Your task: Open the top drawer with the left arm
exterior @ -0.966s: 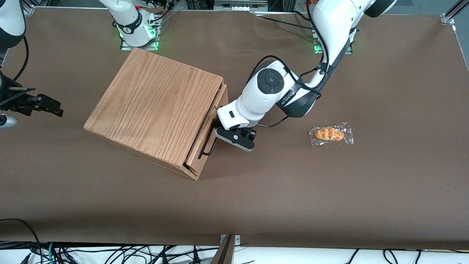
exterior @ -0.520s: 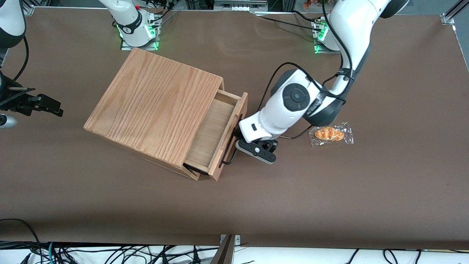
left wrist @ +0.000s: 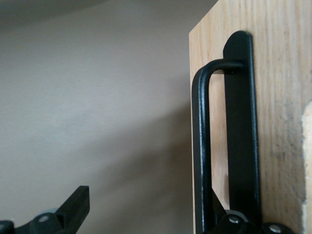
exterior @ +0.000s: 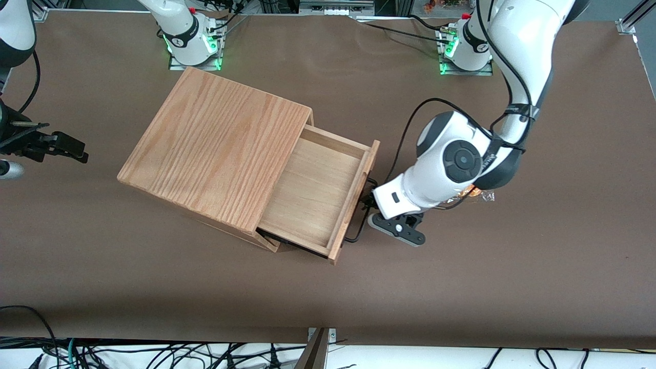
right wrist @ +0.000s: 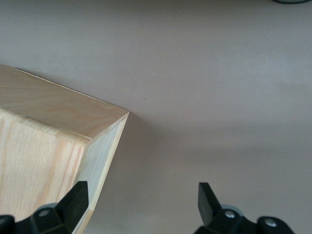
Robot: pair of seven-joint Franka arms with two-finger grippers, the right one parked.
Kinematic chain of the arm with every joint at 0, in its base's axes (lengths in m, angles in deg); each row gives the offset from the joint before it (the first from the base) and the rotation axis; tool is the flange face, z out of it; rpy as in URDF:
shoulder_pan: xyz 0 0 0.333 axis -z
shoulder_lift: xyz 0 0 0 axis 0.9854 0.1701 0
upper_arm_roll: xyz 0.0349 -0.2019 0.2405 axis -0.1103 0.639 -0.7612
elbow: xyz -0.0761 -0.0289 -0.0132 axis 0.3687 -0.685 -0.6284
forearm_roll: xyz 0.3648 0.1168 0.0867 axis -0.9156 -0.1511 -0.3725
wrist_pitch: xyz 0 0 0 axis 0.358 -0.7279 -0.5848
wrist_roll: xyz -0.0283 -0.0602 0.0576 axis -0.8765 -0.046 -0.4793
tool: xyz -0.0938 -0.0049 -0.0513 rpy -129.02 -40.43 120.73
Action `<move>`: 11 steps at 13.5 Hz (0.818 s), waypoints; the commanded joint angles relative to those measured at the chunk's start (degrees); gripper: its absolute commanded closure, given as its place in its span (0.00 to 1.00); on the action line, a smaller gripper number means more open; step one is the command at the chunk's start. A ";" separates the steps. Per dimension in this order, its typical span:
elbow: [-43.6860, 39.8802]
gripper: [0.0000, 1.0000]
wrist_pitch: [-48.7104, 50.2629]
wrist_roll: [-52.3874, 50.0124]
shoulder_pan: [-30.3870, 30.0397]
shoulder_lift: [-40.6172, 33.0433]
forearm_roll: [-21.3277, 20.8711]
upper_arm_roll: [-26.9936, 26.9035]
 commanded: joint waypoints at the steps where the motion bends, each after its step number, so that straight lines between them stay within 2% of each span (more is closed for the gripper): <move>1: 0.50 0.00 2.14 1.40 -0.23 -1.11 -3.78 -2.09; 6: 0.50 0.00 3.28 1.58 -0.85 -1.20 -3.52 -1.39; 7: 0.50 0.00 3.37 1.58 -1.02 -1.20 -2.12 -0.60; 11: -0.38 0.00 8.63 2.11 -2.43 -3.04 10.78 -0.50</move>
